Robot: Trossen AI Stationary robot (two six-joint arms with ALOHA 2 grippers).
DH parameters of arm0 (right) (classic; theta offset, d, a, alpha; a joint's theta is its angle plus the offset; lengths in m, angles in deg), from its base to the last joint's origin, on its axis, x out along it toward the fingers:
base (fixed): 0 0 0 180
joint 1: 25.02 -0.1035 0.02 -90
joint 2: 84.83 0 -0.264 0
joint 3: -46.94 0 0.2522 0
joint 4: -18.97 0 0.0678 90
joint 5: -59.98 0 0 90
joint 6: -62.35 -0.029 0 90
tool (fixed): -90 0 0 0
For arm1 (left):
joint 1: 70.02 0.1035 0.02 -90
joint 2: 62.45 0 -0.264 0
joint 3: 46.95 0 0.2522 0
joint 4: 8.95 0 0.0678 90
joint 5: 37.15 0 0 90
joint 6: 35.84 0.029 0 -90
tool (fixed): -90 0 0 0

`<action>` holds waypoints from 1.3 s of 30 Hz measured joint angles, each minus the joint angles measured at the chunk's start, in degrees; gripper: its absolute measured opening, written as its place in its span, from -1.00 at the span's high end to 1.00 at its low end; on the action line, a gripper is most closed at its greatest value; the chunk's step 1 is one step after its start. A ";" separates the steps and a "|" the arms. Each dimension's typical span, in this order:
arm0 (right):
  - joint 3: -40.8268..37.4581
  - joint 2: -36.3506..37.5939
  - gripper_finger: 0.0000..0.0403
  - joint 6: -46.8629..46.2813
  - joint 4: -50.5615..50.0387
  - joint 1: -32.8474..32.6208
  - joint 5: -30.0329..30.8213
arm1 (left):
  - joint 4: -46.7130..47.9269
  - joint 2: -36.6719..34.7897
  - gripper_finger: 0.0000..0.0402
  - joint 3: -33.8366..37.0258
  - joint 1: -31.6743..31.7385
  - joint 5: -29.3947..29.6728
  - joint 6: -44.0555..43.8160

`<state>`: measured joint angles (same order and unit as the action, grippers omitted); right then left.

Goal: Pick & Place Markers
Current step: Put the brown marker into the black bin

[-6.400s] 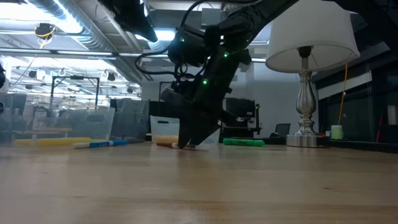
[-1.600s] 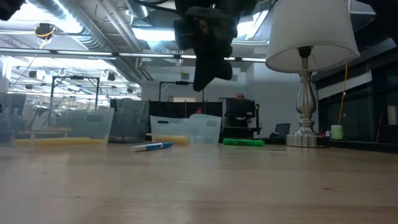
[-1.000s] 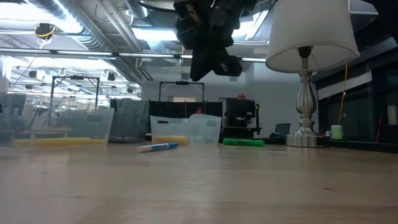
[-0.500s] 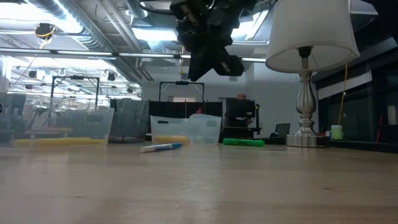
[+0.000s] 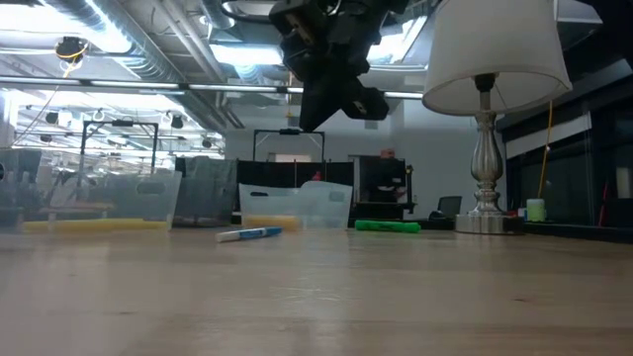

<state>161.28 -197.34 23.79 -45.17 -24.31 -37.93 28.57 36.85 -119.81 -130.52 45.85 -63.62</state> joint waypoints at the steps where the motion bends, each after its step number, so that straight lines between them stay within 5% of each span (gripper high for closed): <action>1: 0.00 0.00 0.88 -0.01 0.01 -0.15 -0.01 | 0.26 0.66 0.32 -0.52 -0.16 0.00 0.01; 15: 0.00 0.00 0.88 -1.80 1.41 -1.68 1.39 | 12.02 11.12 0.32 -8.02 -1.39 2.40 -3.51; 24: 0.00 -0.02 0.88 -1.95 1.62 -1.72 1.47 | 18.24 11.86 0.35 -8.76 -1.68 4.70 -6.74; 39: 0.00 -0.02 0.88 -2.66 2.92 -1.72 3.37 | 21.69 11.88 0.82 -8.74 -4.14 7.73 -21.45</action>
<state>161.28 -197.36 21.13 -42.25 -26.03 -34.55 50.26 48.73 -128.55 -134.67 53.58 -85.07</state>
